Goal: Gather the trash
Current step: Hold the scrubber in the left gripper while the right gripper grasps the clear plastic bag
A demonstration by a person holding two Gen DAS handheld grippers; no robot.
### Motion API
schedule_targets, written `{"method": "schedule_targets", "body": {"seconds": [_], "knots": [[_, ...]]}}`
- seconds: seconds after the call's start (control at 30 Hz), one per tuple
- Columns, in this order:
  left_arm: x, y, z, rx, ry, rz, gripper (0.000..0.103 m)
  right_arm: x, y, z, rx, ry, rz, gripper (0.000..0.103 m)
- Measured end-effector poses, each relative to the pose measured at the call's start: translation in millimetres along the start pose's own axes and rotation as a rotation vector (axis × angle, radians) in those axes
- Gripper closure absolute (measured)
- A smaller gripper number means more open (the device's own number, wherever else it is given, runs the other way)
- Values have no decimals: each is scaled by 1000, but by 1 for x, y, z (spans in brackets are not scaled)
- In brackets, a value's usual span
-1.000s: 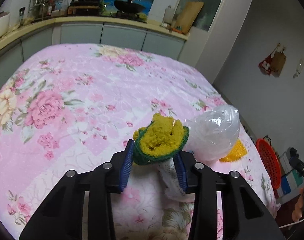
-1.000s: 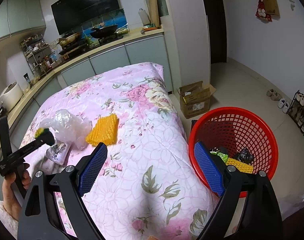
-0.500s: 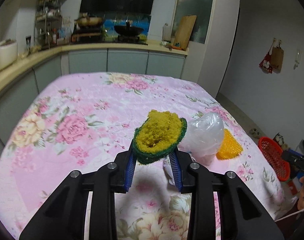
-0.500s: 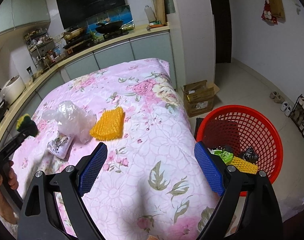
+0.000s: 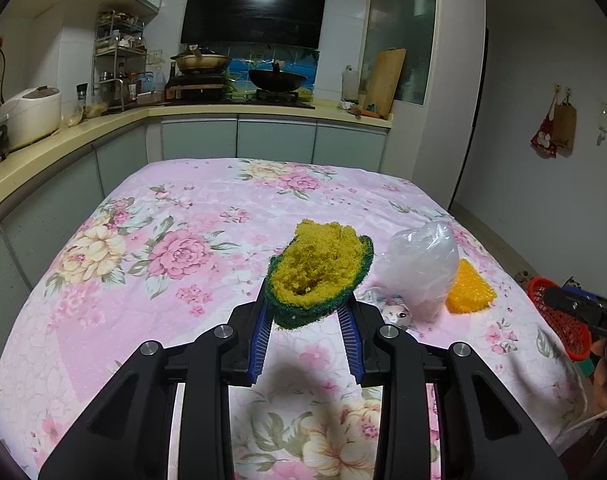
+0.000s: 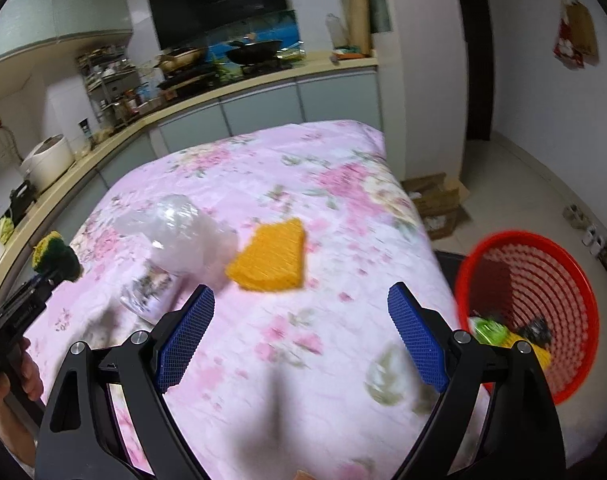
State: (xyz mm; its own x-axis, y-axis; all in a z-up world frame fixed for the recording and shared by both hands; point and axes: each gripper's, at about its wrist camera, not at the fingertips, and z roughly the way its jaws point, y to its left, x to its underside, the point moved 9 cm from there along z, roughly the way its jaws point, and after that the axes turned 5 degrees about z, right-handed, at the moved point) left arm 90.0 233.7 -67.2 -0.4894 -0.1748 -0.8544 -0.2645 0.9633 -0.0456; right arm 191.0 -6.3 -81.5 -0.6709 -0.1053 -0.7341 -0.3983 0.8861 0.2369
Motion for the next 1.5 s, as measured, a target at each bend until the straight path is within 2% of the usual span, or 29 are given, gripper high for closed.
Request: {"method": "schedule_targets", "body": {"seconds": [0.4,0.63,0.7,0.87,1.07,1.3,1.5], "knots": [[1,12,-3,-25,-10,-15,73,-23,89,59,-79,20,-199,17],[0,11,-5,-37,-25,-1,73,-25,105,87,-43,54,-272,17],[0,11,-6,-37,-27,3,73,-25,105,89,-36,51,-281,21],[0,10,-5,-34,-29,2,73,-24,101,95,-52,79,-260,48],[0,9,-6,-31,-32,3,73,-26,100,86,-65,56,-241,55],[-1,5,-7,-31,-32,14,73,-37,107,55,-117,-4,-221,55],[-4,0,-9,-32,-32,20,72,-43,102,37,-127,-37,-190,55]]}}
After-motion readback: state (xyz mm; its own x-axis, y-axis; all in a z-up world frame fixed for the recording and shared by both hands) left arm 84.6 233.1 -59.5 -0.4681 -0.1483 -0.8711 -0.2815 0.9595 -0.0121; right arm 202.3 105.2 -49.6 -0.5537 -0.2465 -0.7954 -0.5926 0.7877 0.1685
